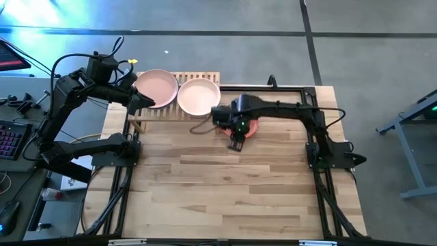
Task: Place and stack plates onto a shelf
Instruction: Stack the orange plate on top of the light pink plate on the shelf
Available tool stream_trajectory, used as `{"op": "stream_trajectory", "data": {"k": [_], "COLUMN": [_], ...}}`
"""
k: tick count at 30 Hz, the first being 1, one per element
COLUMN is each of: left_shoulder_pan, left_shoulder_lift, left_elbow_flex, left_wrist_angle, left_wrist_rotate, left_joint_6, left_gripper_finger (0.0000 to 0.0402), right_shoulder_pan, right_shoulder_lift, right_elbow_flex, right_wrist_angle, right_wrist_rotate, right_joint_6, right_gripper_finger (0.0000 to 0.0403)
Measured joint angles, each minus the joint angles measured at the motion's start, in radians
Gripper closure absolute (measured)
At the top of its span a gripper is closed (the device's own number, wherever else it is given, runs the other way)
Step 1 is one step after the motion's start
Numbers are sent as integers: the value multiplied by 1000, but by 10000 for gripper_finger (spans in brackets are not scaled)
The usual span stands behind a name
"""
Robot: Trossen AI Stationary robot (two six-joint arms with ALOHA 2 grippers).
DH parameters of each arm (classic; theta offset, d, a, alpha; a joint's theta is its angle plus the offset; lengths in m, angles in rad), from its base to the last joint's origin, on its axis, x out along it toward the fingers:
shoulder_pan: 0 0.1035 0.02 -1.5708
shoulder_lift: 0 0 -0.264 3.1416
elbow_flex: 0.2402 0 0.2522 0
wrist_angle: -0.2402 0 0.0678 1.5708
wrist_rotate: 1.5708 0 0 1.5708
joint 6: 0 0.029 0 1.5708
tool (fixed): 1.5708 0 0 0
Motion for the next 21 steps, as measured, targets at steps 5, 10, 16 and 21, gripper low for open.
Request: {"op": "stream_trajectory", "data": {"k": [5, 10, 16, 21], "left_shoulder_pan": [0, 0, 0, 0], "left_shoulder_lift": [0, 0, 0, 0], "left_elbow_flex": [0, 0, 0, 0], "left_wrist_angle": [0, 0, 0, 1], "left_wrist_rotate": [0, 0, -1, -6], "left_joint_6": [17, 26, 29, 35], "left_gripper_finger": [304, 304, 304, 304], "right_shoulder_pan": [73, 104, 105, 104], "right_shoulder_lift": [0, 0, 0, 0], "right_elbow_flex": [0, 0, 0, 0], "right_wrist_angle": [0, 0, 0, 0], "right_wrist_rotate": [34, 59, 97, 103], "right_joint_6": [-23, -76, -130, -166], "right_gripper_finger": [284, 284, 284, 284]}}
